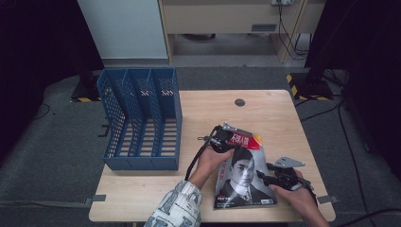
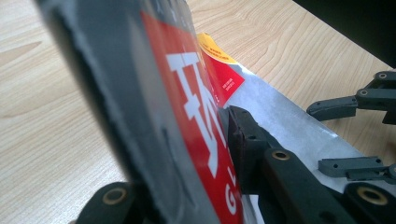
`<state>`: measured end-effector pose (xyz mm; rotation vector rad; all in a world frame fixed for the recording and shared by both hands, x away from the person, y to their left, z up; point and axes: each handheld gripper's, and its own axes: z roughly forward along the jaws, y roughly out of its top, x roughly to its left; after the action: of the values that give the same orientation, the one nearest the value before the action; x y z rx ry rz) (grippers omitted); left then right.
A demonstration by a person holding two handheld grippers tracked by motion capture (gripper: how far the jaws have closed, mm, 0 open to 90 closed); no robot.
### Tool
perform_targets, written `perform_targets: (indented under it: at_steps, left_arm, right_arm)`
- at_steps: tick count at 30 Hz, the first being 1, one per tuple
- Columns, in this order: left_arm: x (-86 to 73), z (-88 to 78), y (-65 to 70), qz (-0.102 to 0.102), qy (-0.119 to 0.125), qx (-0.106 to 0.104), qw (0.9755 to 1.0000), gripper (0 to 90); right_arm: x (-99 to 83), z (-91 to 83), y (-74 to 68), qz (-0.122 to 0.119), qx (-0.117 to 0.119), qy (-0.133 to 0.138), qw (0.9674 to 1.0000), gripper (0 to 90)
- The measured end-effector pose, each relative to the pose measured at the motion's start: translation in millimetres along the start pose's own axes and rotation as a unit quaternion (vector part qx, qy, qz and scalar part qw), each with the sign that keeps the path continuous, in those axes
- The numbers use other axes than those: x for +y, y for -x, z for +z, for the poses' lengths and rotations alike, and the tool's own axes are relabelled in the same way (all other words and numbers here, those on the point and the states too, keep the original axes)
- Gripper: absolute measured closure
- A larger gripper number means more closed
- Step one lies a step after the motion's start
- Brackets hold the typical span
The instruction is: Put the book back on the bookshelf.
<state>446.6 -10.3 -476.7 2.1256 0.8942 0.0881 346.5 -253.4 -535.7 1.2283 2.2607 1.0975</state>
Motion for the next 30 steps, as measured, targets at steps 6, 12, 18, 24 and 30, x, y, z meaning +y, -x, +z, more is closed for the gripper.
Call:
perform_targets:
  at_steps: [6, 12, 18, 24, 30]
  left_arm:
    - [0.3, -0.6, 0.6, -0.002, 0.007, 0.0, 1.0, 81.8]
    - [2.2, -3.1, 2.5, 0.003, 0.009, -0.003, 0.9999, 82.5]
    - [4.6, -11.5, 5.8, 0.005, 0.017, -0.007, 0.9998, 83.2]
    - [9.3, -22.4, 6.8, 0.004, 0.028, -0.009, 0.9995, 84.2]
    - [13.5, -34.5, 10.3, 0.011, 0.038, -0.005, 0.9992, 85.3]
  right_arm:
    - [1.0, 0.6, 1.1, 0.007, 0.0, -0.001, 1.0, 38.8]
    - [2.7, -2.9, 4.8, 0.02, 0.0, 0.003, 0.9998, 36.8]
    - [0.8, -9.4, 20.3, 0.053, -0.031, 0.009, 0.9981, 31.9]
    - [-2.3, -9.0, 29.1, 0.058, -0.059, -0.007, 0.9965, 30.7]
    - [-5.5, -7.9, 27.8, 0.04, -0.078, -0.01, 0.9961, 29.6]
